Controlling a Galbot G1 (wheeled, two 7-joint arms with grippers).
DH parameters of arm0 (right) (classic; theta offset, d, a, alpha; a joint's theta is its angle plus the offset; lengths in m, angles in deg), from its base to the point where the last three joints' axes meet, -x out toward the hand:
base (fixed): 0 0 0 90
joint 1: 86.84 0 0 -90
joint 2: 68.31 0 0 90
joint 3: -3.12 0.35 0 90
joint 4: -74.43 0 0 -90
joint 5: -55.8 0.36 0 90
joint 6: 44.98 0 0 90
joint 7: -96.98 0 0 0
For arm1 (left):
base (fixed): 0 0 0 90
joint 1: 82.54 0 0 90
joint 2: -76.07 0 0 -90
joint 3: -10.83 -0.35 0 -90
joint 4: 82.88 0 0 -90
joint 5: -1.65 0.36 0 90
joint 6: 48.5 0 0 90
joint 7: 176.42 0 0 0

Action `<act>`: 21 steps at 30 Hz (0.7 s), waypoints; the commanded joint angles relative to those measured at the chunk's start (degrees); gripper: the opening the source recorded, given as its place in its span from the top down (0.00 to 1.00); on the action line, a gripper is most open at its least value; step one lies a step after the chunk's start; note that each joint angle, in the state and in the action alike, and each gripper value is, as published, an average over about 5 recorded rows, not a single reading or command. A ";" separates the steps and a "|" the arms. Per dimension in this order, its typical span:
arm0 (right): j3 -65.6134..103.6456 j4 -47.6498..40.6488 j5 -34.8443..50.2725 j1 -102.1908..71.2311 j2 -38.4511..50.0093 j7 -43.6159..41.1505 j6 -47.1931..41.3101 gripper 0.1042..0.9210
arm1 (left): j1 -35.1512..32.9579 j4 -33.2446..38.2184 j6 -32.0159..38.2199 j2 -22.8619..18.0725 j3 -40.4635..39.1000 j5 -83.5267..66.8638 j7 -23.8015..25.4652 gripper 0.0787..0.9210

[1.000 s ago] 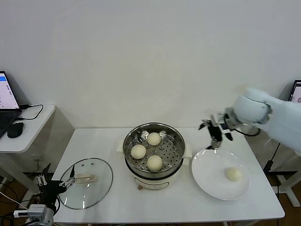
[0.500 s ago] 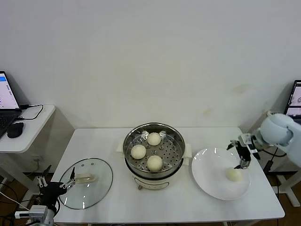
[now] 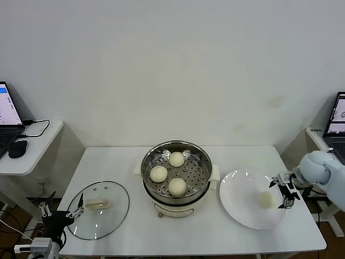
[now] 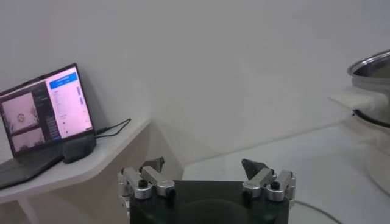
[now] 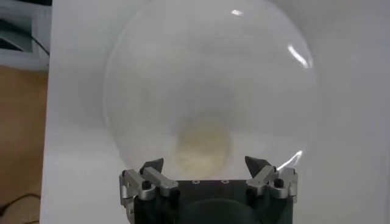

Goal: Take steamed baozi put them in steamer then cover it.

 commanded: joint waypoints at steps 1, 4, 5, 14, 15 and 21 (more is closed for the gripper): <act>2.95 -2.84 -2.97 -4.25 -2.25 0.91 0.95 0.14 | 0.01 0.11 -0.01 0.02 0.15 -0.02 0.01 0.12; 3.12 -3.68 -3.47 -4.42 -3.14 1.45 1.11 0.17 | 0.00 0.22 -0.09 0.01 0.18 -0.14 0.06 0.12; 3.19 -3.92 -3.59 -4.49 -3.41 1.56 1.15 0.18 | -0.03 0.29 -0.14 0.03 0.17 -0.20 0.08 0.12; 3.48 -4.49 -3.72 -4.53 -4.69 2.29 0.61 0.27 | -0.04 0.49 -0.30 0.06 0.06 -0.27 0.11 0.12; 3.46 -4.42 -3.71 -4.47 -4.66 2.26 0.56 0.29 | -0.05 0.49 -0.30 0.06 0.04 -0.27 0.11 0.12; 2.59 -2.96 -2.63 -2.43 -3.34 1.77 0.15 0.37 | -0.11 0.39 -0.27 0.15 0.11 -0.27 0.09 0.12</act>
